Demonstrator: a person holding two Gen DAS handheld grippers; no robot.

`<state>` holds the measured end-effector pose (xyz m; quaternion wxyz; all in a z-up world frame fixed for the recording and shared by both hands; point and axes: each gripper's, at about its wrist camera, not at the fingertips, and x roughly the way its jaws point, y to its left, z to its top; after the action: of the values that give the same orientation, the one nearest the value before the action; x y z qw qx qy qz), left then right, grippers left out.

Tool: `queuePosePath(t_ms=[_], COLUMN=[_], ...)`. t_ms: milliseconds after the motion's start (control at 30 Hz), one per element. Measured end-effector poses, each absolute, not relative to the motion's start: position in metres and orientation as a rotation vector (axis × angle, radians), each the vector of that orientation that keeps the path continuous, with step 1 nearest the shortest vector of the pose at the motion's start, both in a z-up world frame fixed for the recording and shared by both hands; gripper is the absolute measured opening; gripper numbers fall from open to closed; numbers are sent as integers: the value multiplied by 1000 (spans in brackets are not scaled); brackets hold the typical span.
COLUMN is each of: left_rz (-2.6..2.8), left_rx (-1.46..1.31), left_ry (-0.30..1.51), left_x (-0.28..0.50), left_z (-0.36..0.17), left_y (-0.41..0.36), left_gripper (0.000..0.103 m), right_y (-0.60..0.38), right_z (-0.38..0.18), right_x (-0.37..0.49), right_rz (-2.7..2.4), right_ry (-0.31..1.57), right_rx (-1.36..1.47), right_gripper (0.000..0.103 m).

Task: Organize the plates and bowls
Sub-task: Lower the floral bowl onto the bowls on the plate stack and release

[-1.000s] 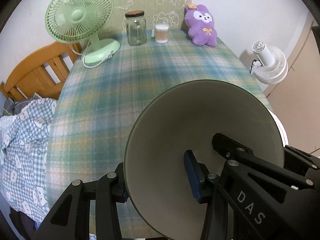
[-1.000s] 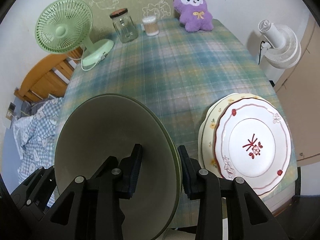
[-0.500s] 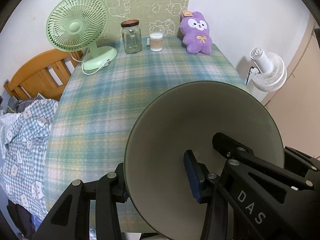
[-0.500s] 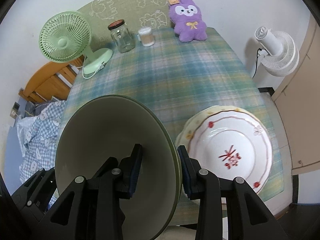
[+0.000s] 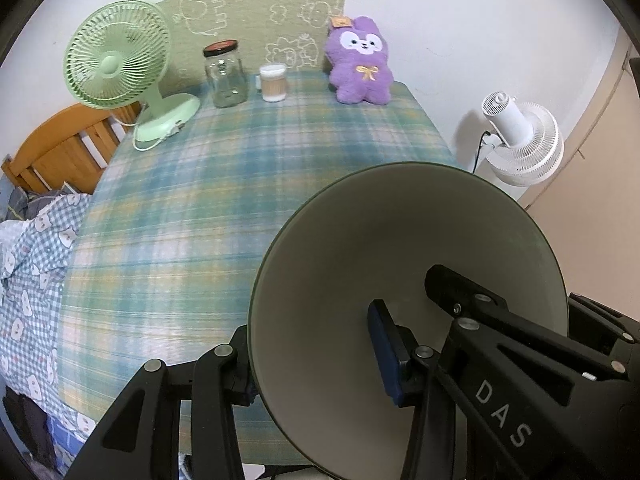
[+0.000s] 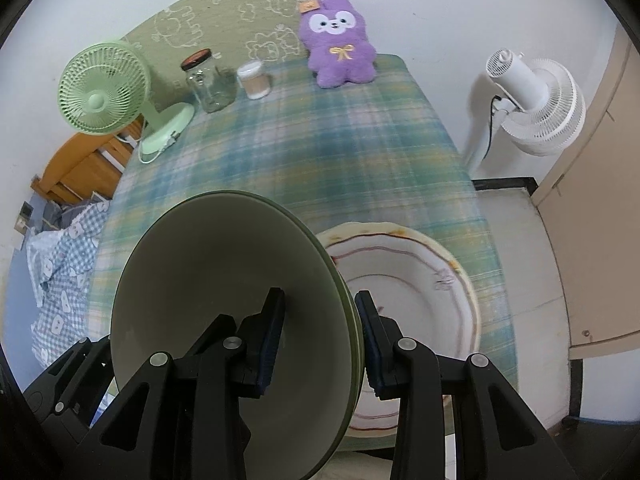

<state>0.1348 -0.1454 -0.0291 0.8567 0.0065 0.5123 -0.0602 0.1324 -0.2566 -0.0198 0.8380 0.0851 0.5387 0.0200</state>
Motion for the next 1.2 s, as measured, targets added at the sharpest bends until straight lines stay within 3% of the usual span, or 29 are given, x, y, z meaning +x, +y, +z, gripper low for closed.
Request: queuePosePath(t_ms=[700,1200], left_rz=[-84,-78], left_rx=[-16,2], left_ry=[1194,1174], left_x=[149,154], left_z=[-81,-82], left_y=[-210,-216], left_gripper=[46,46], right_y=[-320,-324], right_z=[-77,-81], right_x=[151,160], right_rz=[71,105], right_ry=[1269,1265], right_rx=[156,143], right_gripper=[40,41])
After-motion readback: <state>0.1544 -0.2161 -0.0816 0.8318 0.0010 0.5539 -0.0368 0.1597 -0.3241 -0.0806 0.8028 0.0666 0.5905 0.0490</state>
